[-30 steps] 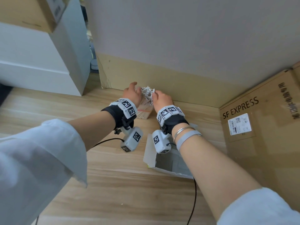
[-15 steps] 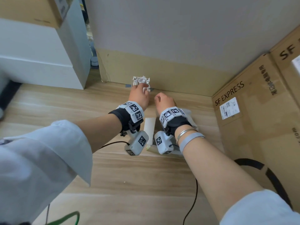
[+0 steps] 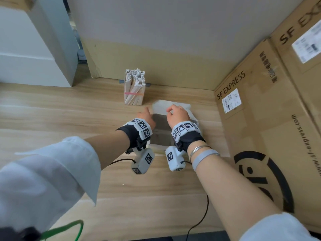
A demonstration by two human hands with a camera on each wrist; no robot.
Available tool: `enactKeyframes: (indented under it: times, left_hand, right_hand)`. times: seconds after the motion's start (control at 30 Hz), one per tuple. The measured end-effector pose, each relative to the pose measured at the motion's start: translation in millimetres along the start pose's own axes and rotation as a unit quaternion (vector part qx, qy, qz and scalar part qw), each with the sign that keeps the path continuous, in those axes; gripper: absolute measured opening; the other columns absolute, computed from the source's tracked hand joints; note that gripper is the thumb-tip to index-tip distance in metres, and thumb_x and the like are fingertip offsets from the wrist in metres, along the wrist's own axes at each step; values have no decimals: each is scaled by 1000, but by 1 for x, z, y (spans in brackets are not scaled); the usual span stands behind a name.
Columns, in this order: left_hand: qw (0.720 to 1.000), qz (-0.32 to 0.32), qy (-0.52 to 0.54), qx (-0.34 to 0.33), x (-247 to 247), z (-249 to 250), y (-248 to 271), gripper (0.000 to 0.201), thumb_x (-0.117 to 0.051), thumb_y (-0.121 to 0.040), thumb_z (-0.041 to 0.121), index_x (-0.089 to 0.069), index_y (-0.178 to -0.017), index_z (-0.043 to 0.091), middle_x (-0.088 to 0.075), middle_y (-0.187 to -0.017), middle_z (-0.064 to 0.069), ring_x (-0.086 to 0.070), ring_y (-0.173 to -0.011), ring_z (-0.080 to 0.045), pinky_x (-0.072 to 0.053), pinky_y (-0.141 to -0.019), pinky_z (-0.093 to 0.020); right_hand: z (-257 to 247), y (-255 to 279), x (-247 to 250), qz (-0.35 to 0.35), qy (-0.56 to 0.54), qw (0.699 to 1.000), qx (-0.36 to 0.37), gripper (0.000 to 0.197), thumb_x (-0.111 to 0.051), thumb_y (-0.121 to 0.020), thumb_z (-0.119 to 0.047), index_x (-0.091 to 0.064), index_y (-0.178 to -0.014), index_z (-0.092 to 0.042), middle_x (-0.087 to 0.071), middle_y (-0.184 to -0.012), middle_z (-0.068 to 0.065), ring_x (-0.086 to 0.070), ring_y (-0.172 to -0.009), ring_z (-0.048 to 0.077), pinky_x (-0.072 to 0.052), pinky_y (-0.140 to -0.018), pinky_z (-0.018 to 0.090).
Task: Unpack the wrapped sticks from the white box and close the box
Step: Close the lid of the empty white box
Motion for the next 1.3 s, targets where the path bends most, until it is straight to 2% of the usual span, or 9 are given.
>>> enactKeyframes:
  times: [0.17, 0.37, 0.57, 0.67, 0.8, 1.0, 1.17, 1.23, 1.3]
  left_hand:
    - [998, 5, -51, 20, 7, -24, -1, 39, -50, -90, 9, -49, -127, 0, -51, -132, -22, -53, -119, -36, -45, -95, -37]
    - [998, -4, -51, 44, 12, -48, 2, 40, -52, -89, 9, -46, -127, -2, -49, -132, -23, -55, -116, -38, -48, -92, -37]
    - [998, 2, -41, 54, 18, -51, 7, 39, -50, -90, 8, -44, -128, -2, -46, -133, -23, -54, -117, -37, -46, -90, -34]
    - [998, 1, -37, 57, 21, -51, 7, 40, -48, -92, 13, -43, -130, 1, -42, -137, -22, -51, -120, -37, -43, -88, -32]
    - [997, 7, -25, 71, 32, -51, 13, 41, -32, -98, 22, -42, -132, 2, -39, -137, -18, -41, -126, -35, -32, -107, -36]
    - [997, 32, 16, 66, 55, -60, 13, 41, -31, -99, 24, -53, -126, 3, -47, -136, -21, -46, -125, -35, -37, -103, -36]
    - [976, 61, 198, 64, 70, -63, 16, 39, -26, -98, 16, -47, -127, 0, -60, -109, -24, -62, -100, -40, -52, -87, -46]
    - [944, 35, 316, 89, 66, -65, 21, 34, -27, -99, 17, -45, -125, 3, -56, -88, -15, -62, -76, -34, -56, -71, -49]
    - [933, 11, 345, 106, 60, -66, 25, 31, -35, -99, 16, -45, -126, 6, -52, -86, -11, -58, -72, -27, -57, -64, -41]
  right_hand:
    - [27, -2, 11, 18, 19, 1000, -17, 33, -44, -91, -18, -57, -120, -24, -49, -131, 5, -41, -122, 28, -40, -96, 36]
    - [58, 1, -9, -128, 62, 988, -52, 59, -48, -86, -32, -30, -142, -36, -53, -136, -2, -37, -131, 33, -34, -108, 49]
    - [63, 0, 19, -94, 68, 991, -61, 42, -57, -84, -37, -47, -124, -32, -64, -108, 2, -50, -120, 28, -38, -105, 43]
    - [50, 2, 35, -76, 29, 996, -19, 37, -54, -90, -37, -53, -123, -23, -63, -120, 6, -60, -107, 26, -45, -93, 30]
    - [36, 7, 28, -77, -5, 997, 5, 44, -30, -100, -36, -59, -124, -13, -61, -128, 11, -57, -116, 29, -42, -96, 33]
    - [40, 5, 24, -14, -104, 994, -41, 45, -34, -98, -35, -70, -84, -12, -72, -76, 6, -66, -75, 23, -53, -82, 33]
    - [41, 0, 11, -39, -24, 998, -45, 6, -59, -87, -24, -59, -86, -17, -59, -72, -4, -56, -75, 19, -48, -71, 29]
    - [40, -1, 7, -42, -48, 996, -54, 15, -58, -89, -28, -57, -95, -15, -60, -82, 0, -59, -83, 24, -46, -73, 30]
    - [37, -2, 5, -41, -84, 994, -60, 27, -51, -94, -31, -56, -110, -10, -65, -106, 7, -61, -99, 27, -45, -80, 29]
Point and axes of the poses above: each hand's wrist, its own y-axis away from the middle knuckle, its own x-axis out of the back of the hand, z = x × y, the point moved 8 cm from there along -y, towards the middle knuckle
